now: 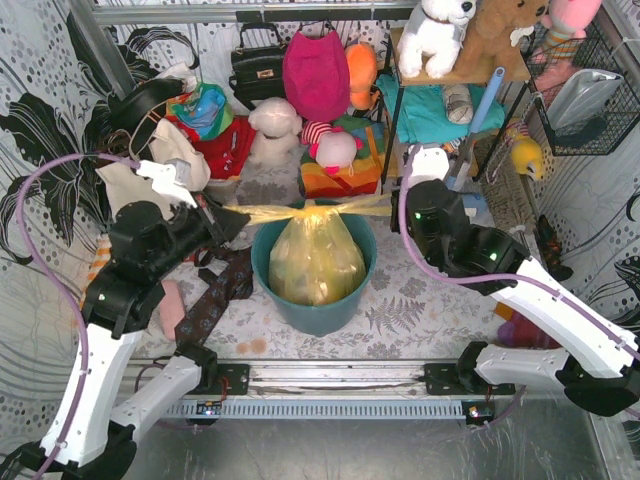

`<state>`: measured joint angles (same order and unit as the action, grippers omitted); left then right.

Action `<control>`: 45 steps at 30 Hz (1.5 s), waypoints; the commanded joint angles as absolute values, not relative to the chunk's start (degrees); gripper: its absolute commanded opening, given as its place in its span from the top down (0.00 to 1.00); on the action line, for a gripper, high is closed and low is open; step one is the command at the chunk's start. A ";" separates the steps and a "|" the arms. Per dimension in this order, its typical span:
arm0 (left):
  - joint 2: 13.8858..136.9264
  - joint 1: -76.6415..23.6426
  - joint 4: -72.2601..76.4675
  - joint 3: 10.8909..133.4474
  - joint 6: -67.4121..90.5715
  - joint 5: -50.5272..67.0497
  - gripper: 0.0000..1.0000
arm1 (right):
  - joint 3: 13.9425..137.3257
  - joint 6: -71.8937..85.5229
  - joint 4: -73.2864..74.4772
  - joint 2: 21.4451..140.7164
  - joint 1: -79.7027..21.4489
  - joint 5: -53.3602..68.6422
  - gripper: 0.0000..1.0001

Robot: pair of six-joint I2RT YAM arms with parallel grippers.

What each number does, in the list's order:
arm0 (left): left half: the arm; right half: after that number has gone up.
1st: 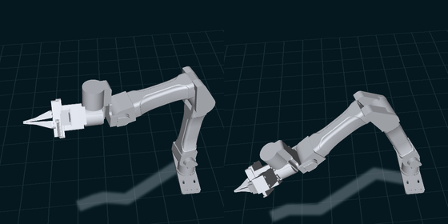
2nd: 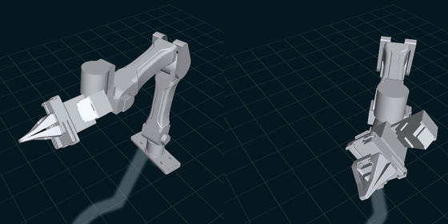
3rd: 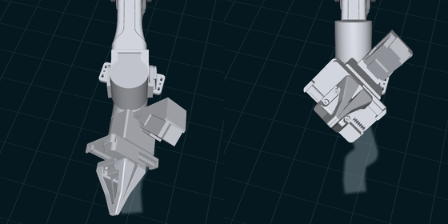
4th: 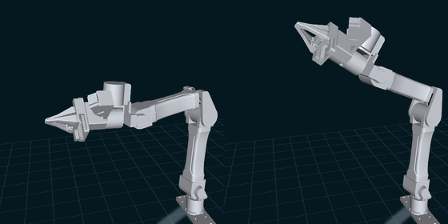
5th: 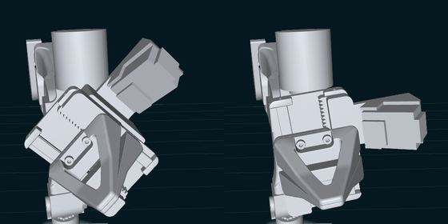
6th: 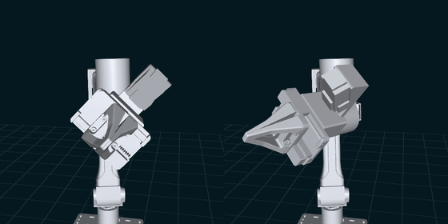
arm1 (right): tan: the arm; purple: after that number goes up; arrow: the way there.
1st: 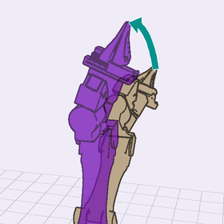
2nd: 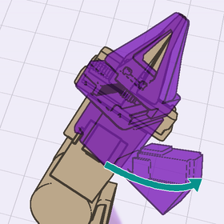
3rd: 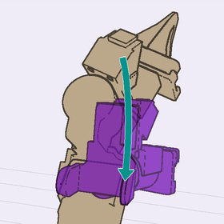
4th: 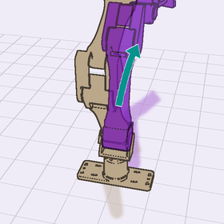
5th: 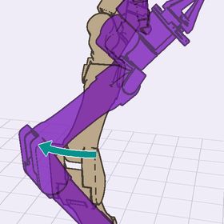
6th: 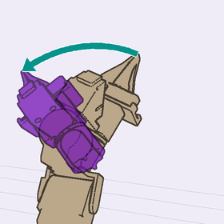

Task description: Tie the trash bag

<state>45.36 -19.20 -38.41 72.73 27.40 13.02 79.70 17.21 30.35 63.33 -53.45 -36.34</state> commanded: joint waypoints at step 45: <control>44.91 -18.76 -41.70 72.90 24.00 4.81 1.00 | 80.68 13.96 30.29 60.78 -52.32 -47.72 1.00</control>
